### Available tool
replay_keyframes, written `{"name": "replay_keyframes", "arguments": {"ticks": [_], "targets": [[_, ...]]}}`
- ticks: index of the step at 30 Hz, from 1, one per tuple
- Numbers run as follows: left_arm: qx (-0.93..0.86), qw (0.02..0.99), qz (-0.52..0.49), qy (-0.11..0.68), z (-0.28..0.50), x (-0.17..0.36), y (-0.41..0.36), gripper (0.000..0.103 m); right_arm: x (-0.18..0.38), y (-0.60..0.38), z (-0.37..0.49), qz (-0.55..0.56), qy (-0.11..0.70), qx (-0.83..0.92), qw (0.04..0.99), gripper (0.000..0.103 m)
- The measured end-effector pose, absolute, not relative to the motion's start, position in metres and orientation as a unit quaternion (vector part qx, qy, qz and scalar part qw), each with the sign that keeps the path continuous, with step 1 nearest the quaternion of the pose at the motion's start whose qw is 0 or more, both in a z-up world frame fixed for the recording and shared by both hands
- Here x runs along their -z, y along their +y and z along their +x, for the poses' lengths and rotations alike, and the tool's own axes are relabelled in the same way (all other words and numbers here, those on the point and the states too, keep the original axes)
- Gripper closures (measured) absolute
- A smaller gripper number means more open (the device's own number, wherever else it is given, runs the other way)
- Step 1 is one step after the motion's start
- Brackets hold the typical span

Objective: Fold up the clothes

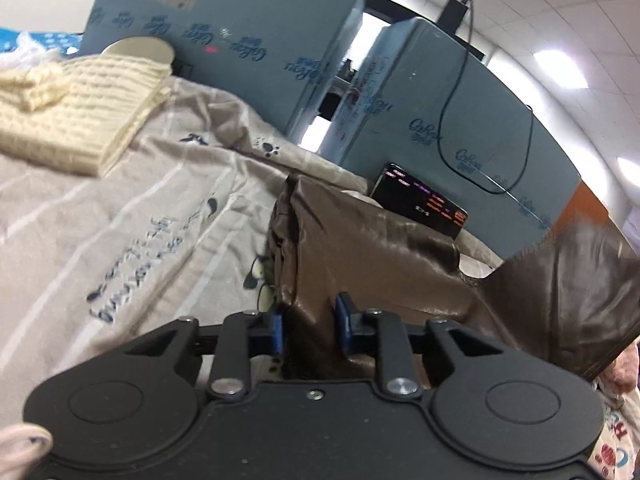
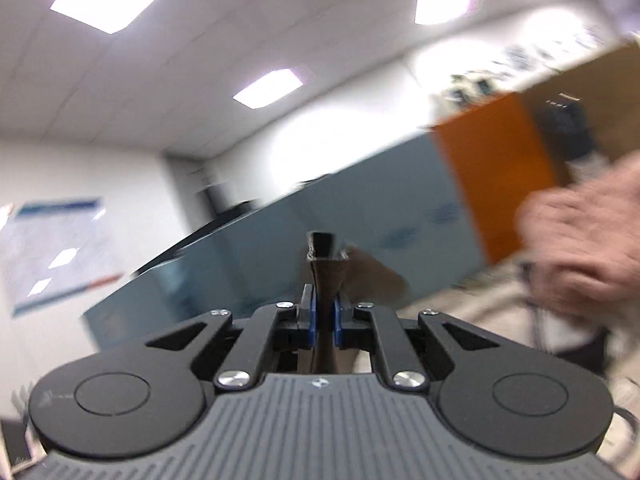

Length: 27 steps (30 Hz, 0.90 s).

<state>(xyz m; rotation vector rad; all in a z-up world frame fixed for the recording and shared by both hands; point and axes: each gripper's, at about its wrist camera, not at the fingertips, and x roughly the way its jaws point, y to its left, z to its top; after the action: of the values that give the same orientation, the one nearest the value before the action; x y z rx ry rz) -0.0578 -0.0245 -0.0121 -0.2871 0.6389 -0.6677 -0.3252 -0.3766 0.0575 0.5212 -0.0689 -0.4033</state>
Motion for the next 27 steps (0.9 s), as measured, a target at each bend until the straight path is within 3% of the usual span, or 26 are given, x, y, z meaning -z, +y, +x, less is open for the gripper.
{"name": "replay_keyframes", "arguments": {"ticks": [5,7,8,10,13,16,22,27], "targets": [[0.343,0.875,-0.122,0.318,-0.047,0.01,-0.021,0.069,-0.019,-0.408,-0.343,0.332,0.032,0.256,0.908,0.096],[0.346,0.875,-0.118,0.317,-0.042,0.007,-0.016,0.045,-0.009,-0.417,-0.35,0.343,0.066,0.262,0.899,0.09],[0.346,0.877,-0.117,0.313,-0.039,0.004,-0.012,0.037,-0.006,-0.421,-0.351,0.338,0.081,0.273,0.897,0.087],[0.346,0.884,-0.111,0.295,-0.033,-0.003,-0.004,0.021,-0.004,-0.425,-0.351,0.309,0.112,0.308,0.893,0.058],[0.349,0.898,-0.091,0.25,-0.023,-0.019,0.003,0.02,-0.015,-0.416,-0.353,0.205,0.116,0.376,0.896,0.03],[0.382,0.896,-0.062,0.217,-0.005,-0.035,-0.008,0.02,-0.036,-0.402,-0.343,0.124,0.092,0.314,0.937,0.02],[0.414,0.883,0.028,0.221,0.04,-0.027,-0.065,0.02,-0.062,-0.39,-0.241,0.053,0.169,0.047,0.983,0.019],[0.434,0.861,0.079,0.251,0.046,-0.003,-0.092,0.02,-0.05,-0.393,-0.136,0.055,0.22,-0.018,0.974,0.019]]}}
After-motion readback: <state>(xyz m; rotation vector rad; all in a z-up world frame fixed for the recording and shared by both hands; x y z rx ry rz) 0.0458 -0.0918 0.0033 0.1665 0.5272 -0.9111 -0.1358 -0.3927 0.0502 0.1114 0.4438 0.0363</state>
